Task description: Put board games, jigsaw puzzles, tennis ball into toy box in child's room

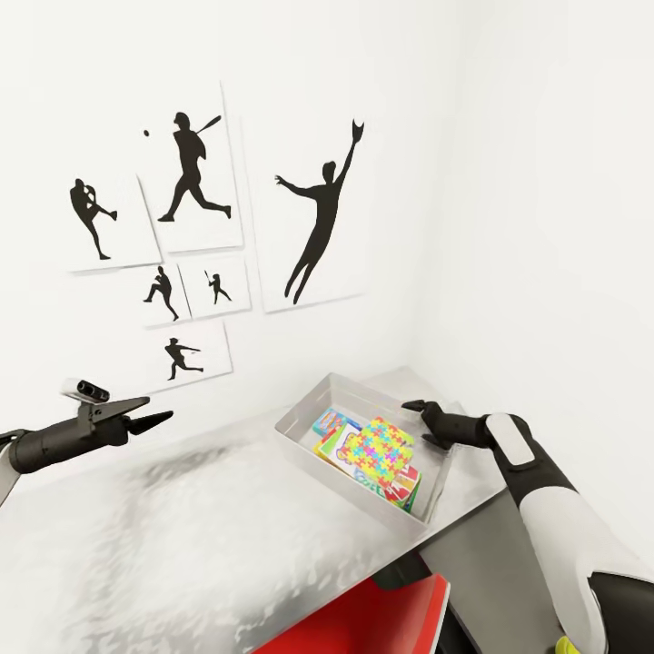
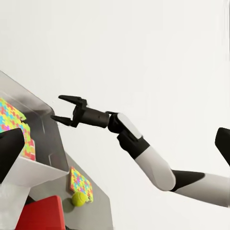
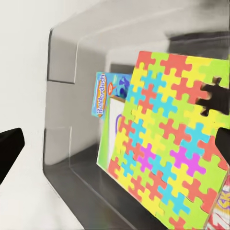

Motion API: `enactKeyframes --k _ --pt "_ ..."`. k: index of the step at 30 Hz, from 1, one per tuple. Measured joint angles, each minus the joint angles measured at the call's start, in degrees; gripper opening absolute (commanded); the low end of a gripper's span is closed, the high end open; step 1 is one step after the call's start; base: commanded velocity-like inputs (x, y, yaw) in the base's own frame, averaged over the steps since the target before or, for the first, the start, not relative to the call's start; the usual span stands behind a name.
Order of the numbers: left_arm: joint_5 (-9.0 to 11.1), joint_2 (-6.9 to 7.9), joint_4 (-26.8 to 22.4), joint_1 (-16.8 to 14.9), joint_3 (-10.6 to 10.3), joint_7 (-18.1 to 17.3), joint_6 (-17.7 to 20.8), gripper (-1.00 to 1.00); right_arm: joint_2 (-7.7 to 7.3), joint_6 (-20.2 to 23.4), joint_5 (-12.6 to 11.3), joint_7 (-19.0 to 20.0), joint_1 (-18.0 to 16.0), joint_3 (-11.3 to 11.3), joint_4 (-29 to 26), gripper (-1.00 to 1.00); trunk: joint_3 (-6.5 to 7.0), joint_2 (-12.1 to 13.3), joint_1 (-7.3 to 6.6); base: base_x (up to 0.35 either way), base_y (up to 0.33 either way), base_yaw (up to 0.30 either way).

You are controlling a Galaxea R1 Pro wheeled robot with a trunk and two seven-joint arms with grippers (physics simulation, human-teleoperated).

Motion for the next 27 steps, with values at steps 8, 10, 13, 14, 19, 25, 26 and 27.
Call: enactKeyframes --k 8,10,13,14,19,25,26,27 --pt "-0.46 1.24 -0.01 0.88 3.26 -2.61 -0.01 1.00 -0.23 3.04 -0.22 0.13 2.05 -0.09 -8.92 1.00 0.70 0.01 0.02 -0.135 0.040 0.000" --pt "-0.49 1.76 0.16 1.23 3.43 -3.17 -0.08 1.00 -0.29 4.76 -0.19 0.35 3.02 -0.22 -11.00 1.00 0.89 0.00 0.01 -0.076 0.023 0.000" --pt "-0.64 2.13 1.04 2.54 3.56 -3.61 -0.19 1.00 -0.36 5.64 -0.32 1.34 4.08 -0.29 -13.04 1.00 1.16 0.01 0.00 -0.044 0.013 0.000" --pt "-0.66 2.18 1.24 2.91 3.58 -3.67 -0.21 1.00 -0.40 5.87 -0.37 1.87 4.44 -0.30 -13.75 1.00 1.26 0.01 0.00 -0.022 0.007 0.000" --pt "-0.77 2.39 2.18 5.56 3.65 -3.99 -1.21 1.00 -0.57 7.30 -0.79 7.57 7.53 -0.41 -18.23 1.00 1.72 0.01 0.01 -0.046 0.003 0.000" --pt "-0.70 2.46 2.49 9.97 3.79 -8.26 -5.28 1.00 -2.64 8.38 -0.74 15.62 12.58 -1.63 -22.96 1.00 2.29 0.00 0.00 -0.060 0.001 0.000" --pt "-0.70 2.46 2.57 10.84 3.81 -9.60 -6.63 1.00 -3.51 8.47 -0.72 18.05 14.16 -2.02 -24.34 1.00 2.38 0.00 0.00 -0.019 0.000 0.000" --pt "-0.70 2.46 2.66 11.21 3.81 -9.65 -7.33 1.00 -3.95 8.49 -0.72 19.52 15.04 -2.20 -25.10 1.00 2.47 0.01 0.00 -0.015 0.000 0.000"
